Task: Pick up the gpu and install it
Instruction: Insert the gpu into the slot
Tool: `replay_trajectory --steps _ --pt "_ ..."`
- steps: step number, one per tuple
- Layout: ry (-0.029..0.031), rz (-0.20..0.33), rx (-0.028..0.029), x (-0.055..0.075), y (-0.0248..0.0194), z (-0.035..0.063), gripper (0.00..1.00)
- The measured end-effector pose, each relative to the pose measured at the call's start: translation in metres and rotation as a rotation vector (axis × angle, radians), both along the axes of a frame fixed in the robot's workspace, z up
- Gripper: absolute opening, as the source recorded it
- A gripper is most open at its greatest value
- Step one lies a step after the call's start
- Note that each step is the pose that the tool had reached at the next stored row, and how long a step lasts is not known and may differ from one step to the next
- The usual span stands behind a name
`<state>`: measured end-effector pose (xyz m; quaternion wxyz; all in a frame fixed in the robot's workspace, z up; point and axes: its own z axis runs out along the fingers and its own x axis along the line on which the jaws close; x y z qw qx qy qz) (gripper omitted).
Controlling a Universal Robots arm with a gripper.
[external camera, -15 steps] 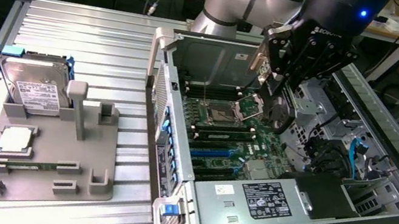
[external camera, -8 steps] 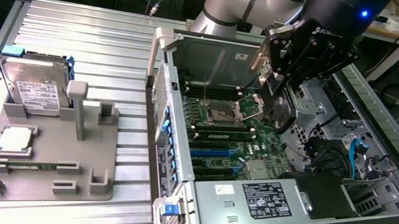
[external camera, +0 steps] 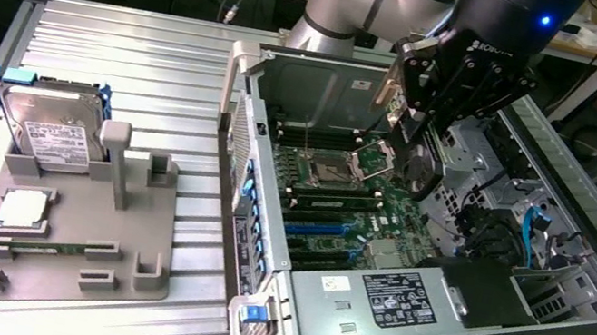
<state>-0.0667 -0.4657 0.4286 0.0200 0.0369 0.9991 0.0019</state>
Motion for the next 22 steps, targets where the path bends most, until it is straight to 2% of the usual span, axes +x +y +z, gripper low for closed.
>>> replay_trajectory --steps 5,22 --pt "0.0 0.023 0.0 0.0 0.0001 0.0 0.27" --pt "0.0 0.227 -0.0001 0.0 0.0 0.0 0.27"
